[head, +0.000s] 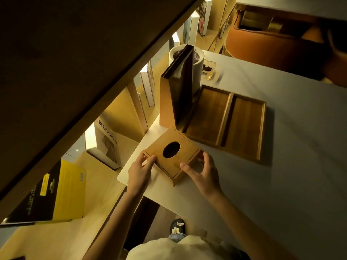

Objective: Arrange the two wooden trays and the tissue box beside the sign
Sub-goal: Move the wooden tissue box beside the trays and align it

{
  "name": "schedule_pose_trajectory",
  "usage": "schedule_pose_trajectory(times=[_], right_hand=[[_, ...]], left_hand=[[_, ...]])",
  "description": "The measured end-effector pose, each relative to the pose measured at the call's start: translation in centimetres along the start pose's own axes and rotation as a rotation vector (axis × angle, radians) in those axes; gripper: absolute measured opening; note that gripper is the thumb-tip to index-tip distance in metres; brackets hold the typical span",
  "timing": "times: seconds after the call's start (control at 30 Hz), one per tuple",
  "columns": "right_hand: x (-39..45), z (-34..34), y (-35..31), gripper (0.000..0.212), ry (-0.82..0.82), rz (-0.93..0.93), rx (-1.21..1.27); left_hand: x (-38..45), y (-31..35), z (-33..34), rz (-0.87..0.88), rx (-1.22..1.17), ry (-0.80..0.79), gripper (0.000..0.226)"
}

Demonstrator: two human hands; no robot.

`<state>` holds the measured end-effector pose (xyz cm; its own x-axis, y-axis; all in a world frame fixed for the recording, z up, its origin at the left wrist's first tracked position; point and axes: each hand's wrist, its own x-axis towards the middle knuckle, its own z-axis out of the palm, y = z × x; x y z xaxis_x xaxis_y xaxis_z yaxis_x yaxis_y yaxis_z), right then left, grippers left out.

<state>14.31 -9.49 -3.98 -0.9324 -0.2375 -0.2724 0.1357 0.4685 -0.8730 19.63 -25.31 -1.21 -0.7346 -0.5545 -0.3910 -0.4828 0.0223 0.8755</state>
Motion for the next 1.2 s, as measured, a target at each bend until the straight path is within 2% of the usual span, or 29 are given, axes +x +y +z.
schedule_pose_trajectory(times=[0.27, 0.4, 0.47, 0.53, 0.67, 0.83, 0.97, 1.2], right_hand=[[-0.1, 0.4, 0.2, 0.085, -0.004, 0.026, -0.006], [-0.2, 0.3, 0.1, 0.084, -0.037, 0.047, 0.012], [-0.3, 0.0, 0.1, 0.077, -0.072, 0.087, 0.097], [-0.4, -0.4, 0.0, 0.060, -0.093, 0.119, 0.229], [-0.7, -0.7, 0.2, 0.045, -0.107, 0.102, 0.319], [-0.2, -0.7, 0.5, 0.046, -0.167, 0.057, 0.290], [0.7, -0.9, 0.1, 0.064, -0.216, 0.067, 0.316], [2.1, -1.9, -0.3, 0.045, -0.237, 0.027, 0.233]], left_hand=[[0.3, -0.4, -0.1, -0.017, -0.007, -0.025, 0.036], [0.4, -0.4, 0.2, -0.043, -0.024, -0.009, 0.044], [0.0, -0.6, 0.8, -0.071, -0.037, 0.026, 0.054], [-0.7, -0.8, 1.4, -0.065, -0.049, 0.044, 0.059], [-2.1, -1.5, 2.6, -0.016, -0.096, -0.013, 0.051], [-2.6, -1.6, 3.2, 0.033, -0.101, -0.020, 0.057], [-2.8, -1.6, 3.8, 0.024, -0.099, 0.028, 0.058], [-3.3, -1.2, 5.4, 0.027, -0.135, 0.125, 0.060]])
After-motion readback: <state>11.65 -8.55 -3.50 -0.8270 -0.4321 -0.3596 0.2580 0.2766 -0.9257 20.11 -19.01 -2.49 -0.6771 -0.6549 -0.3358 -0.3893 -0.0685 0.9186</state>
